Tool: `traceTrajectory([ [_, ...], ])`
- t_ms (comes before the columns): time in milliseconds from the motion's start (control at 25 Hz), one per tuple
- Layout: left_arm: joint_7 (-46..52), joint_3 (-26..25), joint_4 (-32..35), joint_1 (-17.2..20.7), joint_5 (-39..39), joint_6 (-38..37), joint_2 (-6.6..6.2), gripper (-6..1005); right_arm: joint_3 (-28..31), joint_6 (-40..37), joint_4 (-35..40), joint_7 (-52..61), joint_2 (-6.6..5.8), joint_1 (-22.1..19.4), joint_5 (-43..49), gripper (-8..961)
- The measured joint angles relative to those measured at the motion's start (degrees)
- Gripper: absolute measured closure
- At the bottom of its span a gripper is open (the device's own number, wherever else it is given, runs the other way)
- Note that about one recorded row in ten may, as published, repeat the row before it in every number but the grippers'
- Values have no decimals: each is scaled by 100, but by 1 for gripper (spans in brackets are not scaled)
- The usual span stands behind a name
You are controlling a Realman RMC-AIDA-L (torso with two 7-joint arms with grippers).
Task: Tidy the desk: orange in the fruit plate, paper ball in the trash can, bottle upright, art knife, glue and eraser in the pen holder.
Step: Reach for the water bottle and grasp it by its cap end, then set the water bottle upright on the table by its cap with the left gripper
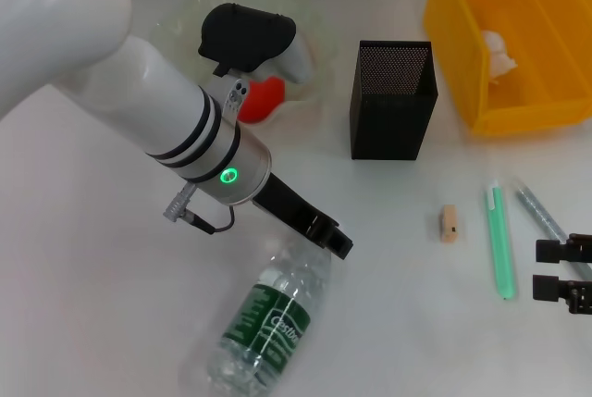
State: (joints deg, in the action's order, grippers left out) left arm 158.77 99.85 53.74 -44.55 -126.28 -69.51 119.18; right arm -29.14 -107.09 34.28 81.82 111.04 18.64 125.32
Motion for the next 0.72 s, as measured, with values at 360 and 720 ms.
traceTrajectory([
  [360,-113,76,426,217,29,23,-4,521,14,78,0,-9,37,-17,0,272],
  [720,-527,-361,1720,1118,211,-94,-42,536,95,74,-12,-26,76,-10,-1,273],
])
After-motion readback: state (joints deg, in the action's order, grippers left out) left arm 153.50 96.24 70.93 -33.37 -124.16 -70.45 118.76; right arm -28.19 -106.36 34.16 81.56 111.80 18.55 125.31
